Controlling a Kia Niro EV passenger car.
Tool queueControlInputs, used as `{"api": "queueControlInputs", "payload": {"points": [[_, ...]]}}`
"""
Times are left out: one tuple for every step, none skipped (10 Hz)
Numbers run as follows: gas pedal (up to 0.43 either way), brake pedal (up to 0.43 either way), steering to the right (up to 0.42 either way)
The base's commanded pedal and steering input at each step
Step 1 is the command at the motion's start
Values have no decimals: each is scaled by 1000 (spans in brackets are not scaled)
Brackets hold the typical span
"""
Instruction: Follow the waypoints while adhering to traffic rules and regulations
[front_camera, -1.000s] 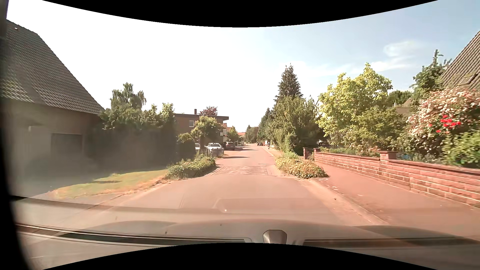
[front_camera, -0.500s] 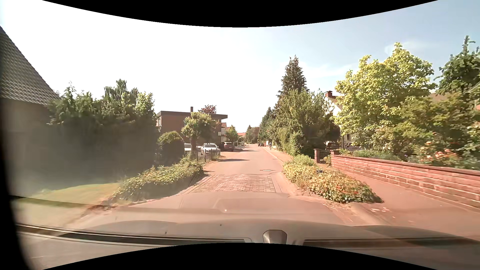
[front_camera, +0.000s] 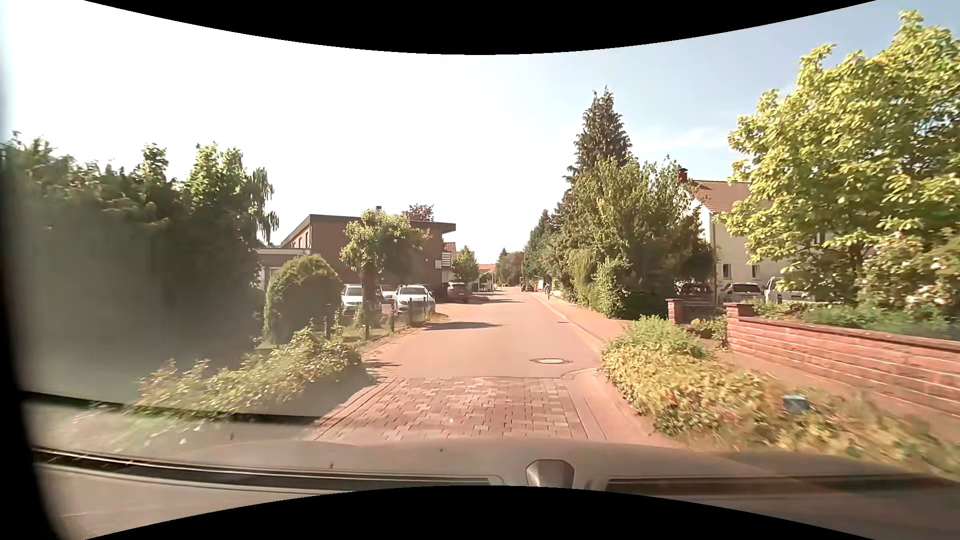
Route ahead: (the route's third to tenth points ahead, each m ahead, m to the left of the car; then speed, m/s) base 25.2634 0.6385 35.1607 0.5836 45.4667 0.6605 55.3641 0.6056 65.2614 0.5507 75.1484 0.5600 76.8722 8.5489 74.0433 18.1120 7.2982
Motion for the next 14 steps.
{"api": "queueControlInputs", "payload": {"points": [[138, 6, -12], [138, 6, -11], [130, 6, -9], [130, 6, -5], [130, 6, -3], [130, 6, -1], [130, 6, 6], [118, 6, 10], [130, 6, 13], [138, 6, 14], [138, 6, 14], [138, 6, 15], [138, 6, 15], [138, 0, 16]]}}
